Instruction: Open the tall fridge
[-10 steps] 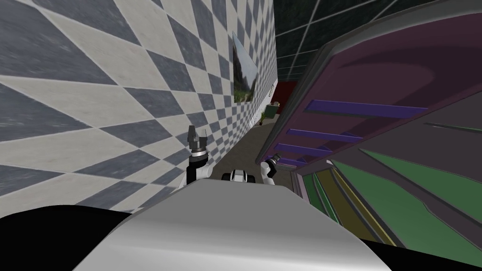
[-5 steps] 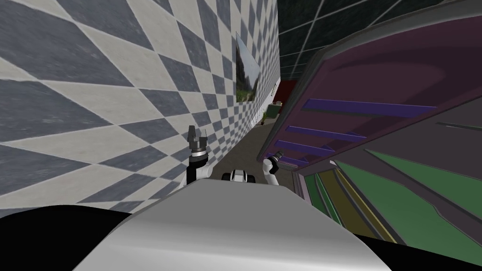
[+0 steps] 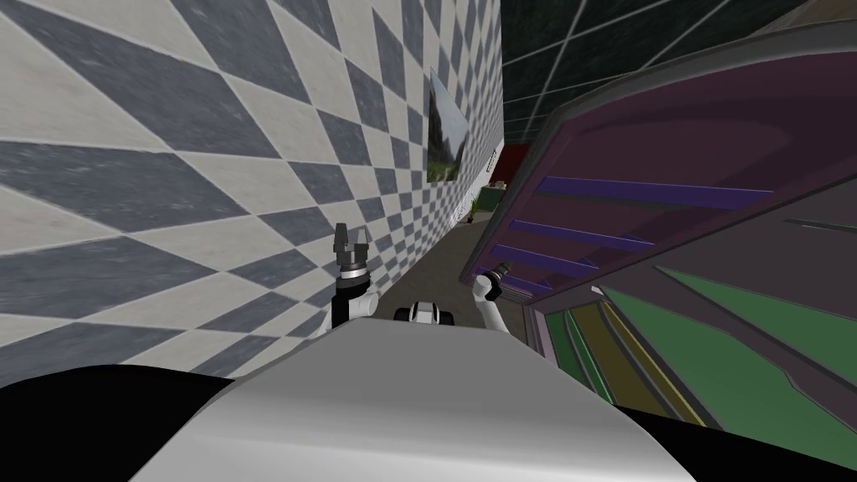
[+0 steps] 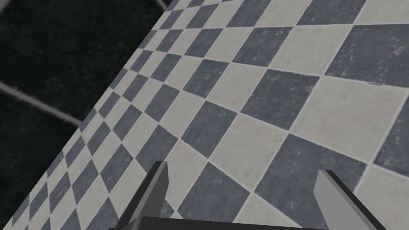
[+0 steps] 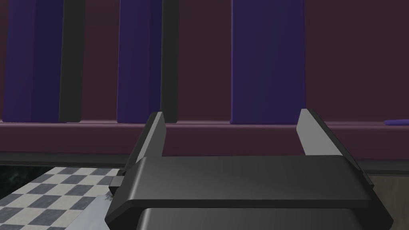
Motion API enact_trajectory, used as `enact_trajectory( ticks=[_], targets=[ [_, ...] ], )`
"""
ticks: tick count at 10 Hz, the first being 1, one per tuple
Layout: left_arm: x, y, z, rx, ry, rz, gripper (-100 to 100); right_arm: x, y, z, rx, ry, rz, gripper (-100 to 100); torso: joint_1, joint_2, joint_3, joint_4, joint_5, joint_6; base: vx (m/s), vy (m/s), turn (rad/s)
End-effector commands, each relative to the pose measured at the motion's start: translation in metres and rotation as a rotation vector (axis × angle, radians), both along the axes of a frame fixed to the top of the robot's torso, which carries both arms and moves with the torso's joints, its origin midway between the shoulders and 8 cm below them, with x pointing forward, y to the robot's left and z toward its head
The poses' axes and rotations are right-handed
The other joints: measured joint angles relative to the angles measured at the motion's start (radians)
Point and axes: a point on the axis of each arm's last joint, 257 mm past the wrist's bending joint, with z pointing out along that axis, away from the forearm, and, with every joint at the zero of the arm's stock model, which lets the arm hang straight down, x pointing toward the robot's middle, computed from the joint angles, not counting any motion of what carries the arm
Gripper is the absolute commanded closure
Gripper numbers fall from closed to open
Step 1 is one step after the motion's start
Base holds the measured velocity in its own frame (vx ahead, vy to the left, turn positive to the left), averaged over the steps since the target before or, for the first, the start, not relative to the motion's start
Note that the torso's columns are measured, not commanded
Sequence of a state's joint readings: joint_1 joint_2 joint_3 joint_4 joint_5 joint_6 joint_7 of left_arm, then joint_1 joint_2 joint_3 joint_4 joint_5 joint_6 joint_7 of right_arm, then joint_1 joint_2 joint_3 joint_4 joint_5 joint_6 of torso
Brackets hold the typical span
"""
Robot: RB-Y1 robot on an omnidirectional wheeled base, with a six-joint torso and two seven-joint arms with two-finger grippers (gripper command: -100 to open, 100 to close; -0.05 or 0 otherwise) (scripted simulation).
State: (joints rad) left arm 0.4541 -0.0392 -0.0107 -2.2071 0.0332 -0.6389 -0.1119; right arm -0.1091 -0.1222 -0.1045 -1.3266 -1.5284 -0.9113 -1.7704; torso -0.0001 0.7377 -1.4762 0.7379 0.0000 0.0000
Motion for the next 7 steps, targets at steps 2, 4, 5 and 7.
enact_trajectory(
  ticks=[2, 4, 5, 7],
  targets=[
    [0.0000, 0.0000, 0.0000, 0.000, 0.000, 0.000, 0, 0.0058, -0.0094, 0.0100, 0.000, -0.001, -0.007, 0, -0.002, -0.002, -0.001, -0.001, -0.001, 0.000, -0.018, 0.012, 0.005],
    [0.0000, 0.0001, -0.0001, 0.000, 0.000, 0.000, 0, 0.0057, -0.0093, 0.0099, 0.000, -0.001, -0.007, 0, -0.001, -0.001, -0.001, 0.000, 0.000, 0.000, 0.000, 0.000, 0.000],
    [0.0000, 0.0001, -0.0001, 0.000, 0.000, 0.000, 0, 0.0057, -0.0093, 0.0099, 0.000, -0.001, -0.007, 0, 0.000, 0.000, 0.000, 0.000, 0.000, 0.000, 0.000, 0.000, 0.000],
    [0.0000, 0.0001, 0.0000, 0.000, 0.000, 0.000, 0, 0.0057, -0.0093, 0.0099, 0.000, -0.001, -0.007, 0, 0.000, 0.001, 0.000, 0.000, 0.000, 0.000, 0.000, 0.000, 0.000]
  ],
)
